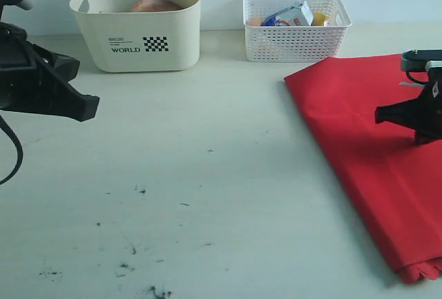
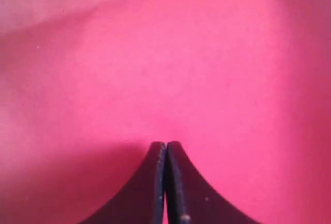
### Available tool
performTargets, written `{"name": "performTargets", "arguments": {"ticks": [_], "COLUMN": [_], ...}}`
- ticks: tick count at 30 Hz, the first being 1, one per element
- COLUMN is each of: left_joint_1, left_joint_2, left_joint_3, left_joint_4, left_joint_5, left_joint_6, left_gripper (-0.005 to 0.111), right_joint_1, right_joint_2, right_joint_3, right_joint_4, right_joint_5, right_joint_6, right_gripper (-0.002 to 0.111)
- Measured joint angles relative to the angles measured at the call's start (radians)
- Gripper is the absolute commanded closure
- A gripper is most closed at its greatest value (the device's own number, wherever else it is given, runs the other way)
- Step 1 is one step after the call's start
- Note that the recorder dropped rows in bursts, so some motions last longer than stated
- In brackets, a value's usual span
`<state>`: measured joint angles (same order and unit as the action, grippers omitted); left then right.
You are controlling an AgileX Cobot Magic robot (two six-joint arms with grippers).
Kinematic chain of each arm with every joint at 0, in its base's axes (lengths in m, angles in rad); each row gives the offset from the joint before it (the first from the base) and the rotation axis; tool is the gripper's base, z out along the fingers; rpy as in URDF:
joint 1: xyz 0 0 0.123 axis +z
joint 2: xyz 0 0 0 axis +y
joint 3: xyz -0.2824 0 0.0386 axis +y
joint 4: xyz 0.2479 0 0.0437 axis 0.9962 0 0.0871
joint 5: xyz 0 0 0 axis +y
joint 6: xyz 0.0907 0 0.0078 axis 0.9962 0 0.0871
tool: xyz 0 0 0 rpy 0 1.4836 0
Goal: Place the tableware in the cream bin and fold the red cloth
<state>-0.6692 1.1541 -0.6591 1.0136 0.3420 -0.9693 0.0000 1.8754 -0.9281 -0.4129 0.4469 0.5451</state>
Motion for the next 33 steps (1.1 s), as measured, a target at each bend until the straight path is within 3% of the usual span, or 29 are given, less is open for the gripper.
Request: {"name": "performTargets", "arguments": {"ticks": [3,6,9,13,27,33], "left_joint_1": [0.0,0.0,0.0,0.0,0.0,0.0], "left_joint_2": [0.0,0.0,0.0,-0.001,-0.001,-0.001], "left_joint_3": [0.001,0.001,0.001,0.007,0.017,0.017], "left_joint_4": [0.002,0.006,0.006,0.008,0.008,0.008], "left_joint_5": [-0.004,-0.01,-0.012,-0.012,-0.012,-0.014], "left_joint_6": [0.0,0.0,0.0,0.0,0.0,0.0], "left_gripper": [0.102,0.102,0.102,0.102,0.102,0.102], "right_joint_1": [0.018,0.076,0.158,0.207,-0.03,-0.076], "right_joint_2": [-0.072,-0.104,-0.091,-0.008,0.113,0.118], "right_joint_3": [0.004,0.004,0.004,0.004,-0.017,-0.017], "right_joint_4": [0.082,0.235,0.396,0.452,0.436,0.389], "right_joint_5": [0.004,-0.017,-0.074,-0.151,-0.287,-0.33], "right_joint_6": [-0.032,-0.2,-0.387,-0.485,-0.493,-0.483], "right_gripper": [0.108,0.108,0.108,0.108,0.108,0.108]}}
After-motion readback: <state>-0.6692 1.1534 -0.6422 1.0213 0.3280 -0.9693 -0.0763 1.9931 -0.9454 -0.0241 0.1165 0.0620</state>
